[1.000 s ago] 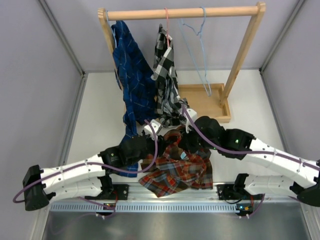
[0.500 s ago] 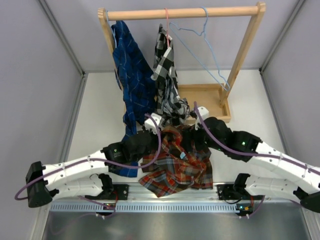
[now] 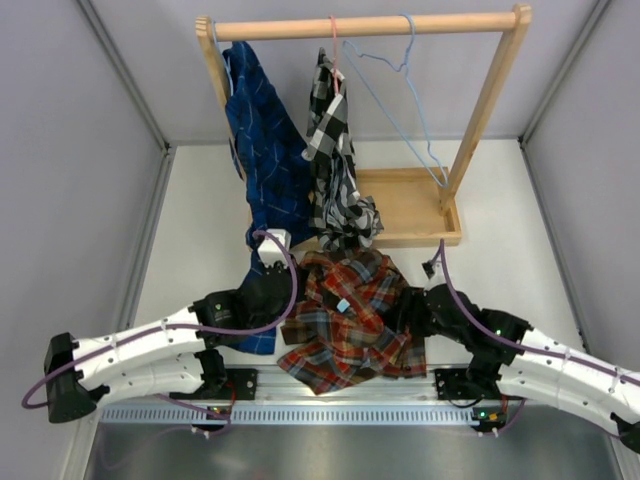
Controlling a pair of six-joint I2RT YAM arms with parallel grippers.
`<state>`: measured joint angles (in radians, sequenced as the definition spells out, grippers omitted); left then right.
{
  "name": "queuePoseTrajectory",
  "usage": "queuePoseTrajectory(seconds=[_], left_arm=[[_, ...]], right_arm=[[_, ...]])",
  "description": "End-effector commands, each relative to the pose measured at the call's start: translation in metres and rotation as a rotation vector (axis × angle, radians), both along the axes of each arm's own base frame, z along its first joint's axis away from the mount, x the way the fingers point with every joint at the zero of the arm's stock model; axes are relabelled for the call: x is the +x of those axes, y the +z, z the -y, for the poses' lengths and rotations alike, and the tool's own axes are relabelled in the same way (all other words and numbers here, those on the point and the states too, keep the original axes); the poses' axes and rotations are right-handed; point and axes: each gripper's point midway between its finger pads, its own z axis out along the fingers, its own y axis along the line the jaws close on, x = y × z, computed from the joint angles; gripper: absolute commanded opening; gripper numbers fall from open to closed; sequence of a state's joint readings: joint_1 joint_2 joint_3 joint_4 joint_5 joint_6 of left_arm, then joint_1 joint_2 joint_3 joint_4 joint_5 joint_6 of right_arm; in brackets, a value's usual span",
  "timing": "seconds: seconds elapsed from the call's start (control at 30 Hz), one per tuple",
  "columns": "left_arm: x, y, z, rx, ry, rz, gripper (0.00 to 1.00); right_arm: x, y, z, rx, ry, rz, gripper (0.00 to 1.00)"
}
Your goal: Place the shirt on the hanger
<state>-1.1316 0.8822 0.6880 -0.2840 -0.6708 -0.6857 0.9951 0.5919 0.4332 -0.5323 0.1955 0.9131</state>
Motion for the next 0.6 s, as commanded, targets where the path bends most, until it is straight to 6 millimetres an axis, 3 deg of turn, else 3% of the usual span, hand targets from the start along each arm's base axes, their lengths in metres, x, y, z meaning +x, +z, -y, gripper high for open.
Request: queuePoseTrajectory(seconds=[0.0,0.2,0.4,0.57], left_arm=[[0.001,-0.005,0.003,-0.055,0.029,-0.020,0.00],[0.000,-0.011,0.003,-0.062,0.028,-0.025,0.00],[-0.002,-0.012,0.004,-0.094,0.022,-0.022,0.00],[-0.003,-0.012,0.005,-0.108,0.014,-0.022,0.00]], right_arm=[[-0.002,0.046,-0.041,0.303,0.023,0.013,0.60],[-0.003,0.055,-0.034,0.295,-0.055,0.044,0.58],[-0.030,0.069,-0.058,0.326,0.059,0.025,0.55],[-0.032,0.088,-0.053,0.323,0.001,0.096,0.55]])
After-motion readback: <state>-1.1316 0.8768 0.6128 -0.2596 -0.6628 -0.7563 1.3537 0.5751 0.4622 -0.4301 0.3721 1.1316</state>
